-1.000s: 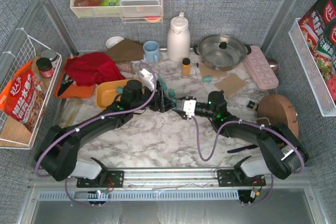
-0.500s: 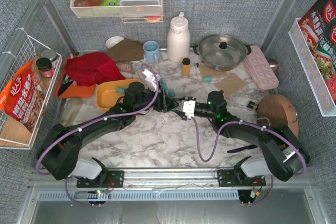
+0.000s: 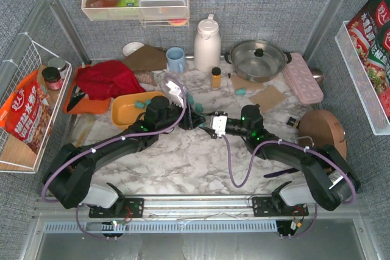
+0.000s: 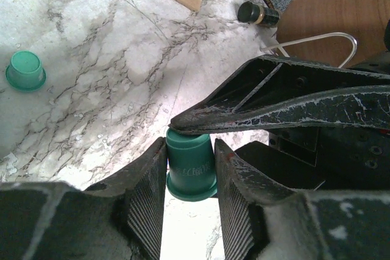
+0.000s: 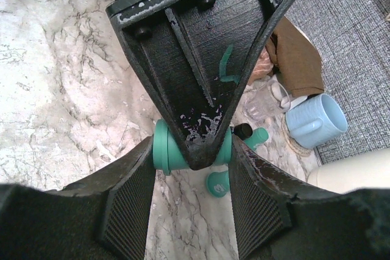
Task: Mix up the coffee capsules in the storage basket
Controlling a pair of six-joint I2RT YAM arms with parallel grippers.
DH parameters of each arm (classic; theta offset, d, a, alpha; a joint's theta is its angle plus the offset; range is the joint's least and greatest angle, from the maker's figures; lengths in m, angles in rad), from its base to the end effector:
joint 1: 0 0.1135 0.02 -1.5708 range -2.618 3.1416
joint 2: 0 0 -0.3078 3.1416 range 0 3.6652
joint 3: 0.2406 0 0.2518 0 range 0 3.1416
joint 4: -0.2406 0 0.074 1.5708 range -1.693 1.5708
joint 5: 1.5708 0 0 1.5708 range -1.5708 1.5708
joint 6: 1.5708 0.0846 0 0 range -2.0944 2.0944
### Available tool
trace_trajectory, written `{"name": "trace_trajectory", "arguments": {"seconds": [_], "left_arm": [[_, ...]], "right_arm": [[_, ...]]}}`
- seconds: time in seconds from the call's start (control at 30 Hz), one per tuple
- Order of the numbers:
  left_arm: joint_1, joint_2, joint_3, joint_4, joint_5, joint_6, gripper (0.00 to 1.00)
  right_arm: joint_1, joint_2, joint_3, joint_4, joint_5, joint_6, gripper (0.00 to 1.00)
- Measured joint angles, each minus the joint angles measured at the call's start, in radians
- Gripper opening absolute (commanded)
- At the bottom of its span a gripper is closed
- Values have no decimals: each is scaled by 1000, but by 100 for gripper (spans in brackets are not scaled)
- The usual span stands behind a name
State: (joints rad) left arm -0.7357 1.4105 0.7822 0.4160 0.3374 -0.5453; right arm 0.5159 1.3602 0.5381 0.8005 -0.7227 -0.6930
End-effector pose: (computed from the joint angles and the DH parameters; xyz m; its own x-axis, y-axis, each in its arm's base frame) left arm 0.2439 -0.2586 0.2897 -0.5864 -0.1293 -0.7996 0.6655 0.4858 -0.5667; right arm 0.2364 0.1984 0.2732 0.5894 -0.2166 -0.7783 -0.7392 0.2442 -0.6277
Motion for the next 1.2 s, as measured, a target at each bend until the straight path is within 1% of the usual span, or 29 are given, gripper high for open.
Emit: {"name": "trace_trajectory", "arguments": {"seconds": [0.1,0.17,0.3,0.4,0.5,0.57,0.63,0.7,0.77,0.87,0.93,1.03,1.13,1.2], "left_arm": [[-2,0,0,0,-7,-1,35],[-4,0,0,0,-14,-2,33],[-6,0,0,1,-16,-3,28],[-15,-3,0,2,8,-1,26],[-14,-9,0,2,18,-1,23],[-14,-13,1,2,20,-1,22],[-14,-18,11,-14,20,8,22],[-14,-33,34,-61,-11,31,21],[-12,-52,68,-122,-82,63,21],[14,-73,113,-228,-243,111,22],[57,-76,129,-299,-360,126,23],[158,-75,126,-392,-512,115,23],[250,-66,98,-424,-615,85,25],[286,-51,77,-429,-660,69,29]], "right_arm": [[0,-1,2,-7,3,0,43],[0,-1,3,-9,5,-1,48],[0,-4,5,-20,8,0,69],[0,-5,12,-26,11,3,81],[0,-5,12,-31,19,8,89],[0,-5,17,-43,24,9,98],[0,-12,23,-62,27,9,99],[0,-30,25,-82,35,0,99],[-2,-52,26,-112,43,-10,99],[-4,-70,35,-150,64,-15,99],[-6,-70,50,-168,88,-5,99],[-6,-55,71,-177,142,57,99],[-6,-35,94,-179,210,147,99],[-6,-22,117,-192,267,220,99]]}}
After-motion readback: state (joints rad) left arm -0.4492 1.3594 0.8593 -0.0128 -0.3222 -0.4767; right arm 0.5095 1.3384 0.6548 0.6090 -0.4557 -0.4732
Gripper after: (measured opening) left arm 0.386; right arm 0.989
